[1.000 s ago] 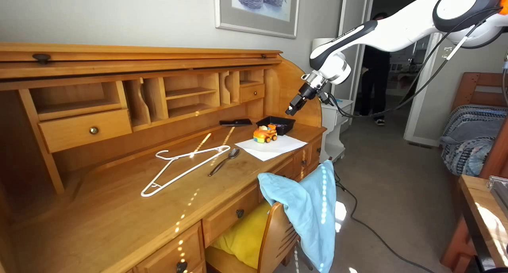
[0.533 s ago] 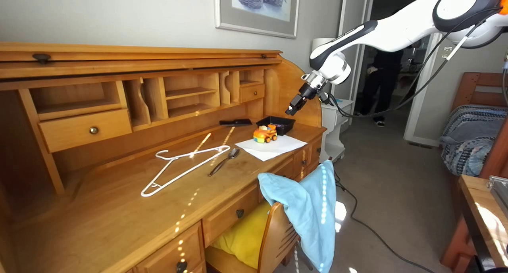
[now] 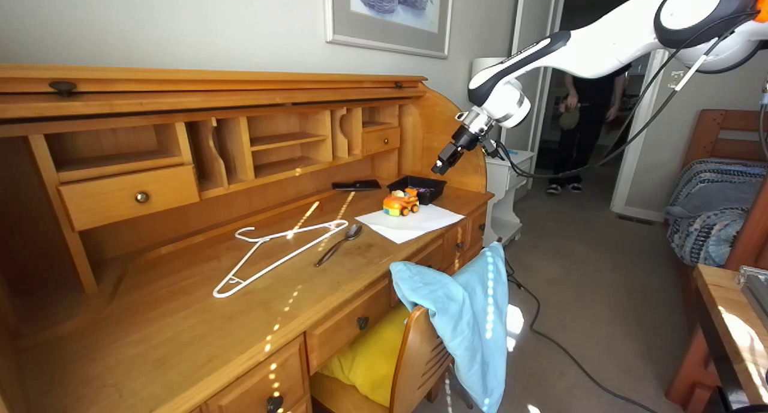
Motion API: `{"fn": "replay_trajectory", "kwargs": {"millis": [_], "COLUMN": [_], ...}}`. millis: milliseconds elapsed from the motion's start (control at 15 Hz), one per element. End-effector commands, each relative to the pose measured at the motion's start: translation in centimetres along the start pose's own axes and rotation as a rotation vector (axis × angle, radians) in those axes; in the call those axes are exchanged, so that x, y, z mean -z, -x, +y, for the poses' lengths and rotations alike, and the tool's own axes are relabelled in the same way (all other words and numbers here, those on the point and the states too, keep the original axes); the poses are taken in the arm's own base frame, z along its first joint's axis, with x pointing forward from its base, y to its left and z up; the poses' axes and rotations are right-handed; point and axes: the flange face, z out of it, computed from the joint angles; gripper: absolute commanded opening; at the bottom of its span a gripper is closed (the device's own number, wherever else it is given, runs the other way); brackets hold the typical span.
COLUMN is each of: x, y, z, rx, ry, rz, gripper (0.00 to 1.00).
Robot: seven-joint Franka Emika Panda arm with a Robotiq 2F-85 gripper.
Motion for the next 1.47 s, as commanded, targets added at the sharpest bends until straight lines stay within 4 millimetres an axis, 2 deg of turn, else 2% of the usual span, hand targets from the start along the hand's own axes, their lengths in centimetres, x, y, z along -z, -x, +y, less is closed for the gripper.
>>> {"fn": "replay_trajectory", "kwargs": {"millis": [0, 267, 667, 1067, 1200, 1400], "x": [-1.2, -3.1, -4.6, -4.7, -5.0, -5.0], "y": [-0.8, -1.7, -2.5, -2.6, -3.0, -3.3], "z": [-2.2, -5.0, -6.8, -6.5, -6.2, -5.6], "rx": [0.006, 0.001, -0.121, -0.118, -0.166, -0.113], "ry": [-0.011, -0.019, 0.036, 0.015, 0.089, 0.279], "rz": [-0.008, -0.012, -0.001, 0.003, 0.064, 0.154], "gripper": [1.00, 1.00, 1.00, 1.00, 1.00, 1.00]}}
